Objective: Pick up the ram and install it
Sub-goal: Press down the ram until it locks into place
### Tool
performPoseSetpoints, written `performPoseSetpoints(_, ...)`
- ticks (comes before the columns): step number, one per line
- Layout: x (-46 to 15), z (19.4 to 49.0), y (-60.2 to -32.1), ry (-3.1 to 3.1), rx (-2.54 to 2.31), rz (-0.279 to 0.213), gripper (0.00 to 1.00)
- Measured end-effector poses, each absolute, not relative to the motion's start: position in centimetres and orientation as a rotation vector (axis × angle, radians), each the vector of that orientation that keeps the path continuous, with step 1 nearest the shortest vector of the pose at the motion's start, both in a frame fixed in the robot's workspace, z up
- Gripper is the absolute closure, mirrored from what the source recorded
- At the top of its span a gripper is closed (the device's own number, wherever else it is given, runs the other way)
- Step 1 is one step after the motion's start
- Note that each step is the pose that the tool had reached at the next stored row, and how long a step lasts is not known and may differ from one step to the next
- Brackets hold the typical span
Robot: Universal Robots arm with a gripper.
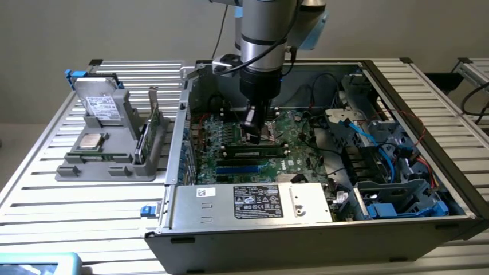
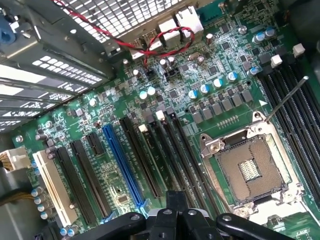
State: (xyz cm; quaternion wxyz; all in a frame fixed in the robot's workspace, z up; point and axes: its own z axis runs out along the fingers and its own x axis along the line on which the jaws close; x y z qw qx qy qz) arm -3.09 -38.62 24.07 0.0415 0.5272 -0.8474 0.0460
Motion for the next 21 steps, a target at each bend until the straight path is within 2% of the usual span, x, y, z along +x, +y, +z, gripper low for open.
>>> performPoseSetpoints(12,-3.08,24.06,-38.62,-2.703,1.441,0.139,0.89)
performPoseSetpoints(17,-3.09,24.01,-38.62,-2.748,1.378,0.11,0.89)
performPoseSetpoints(21,-3.08,23.99,-38.61,-2.781,1.35,0.117,0.89)
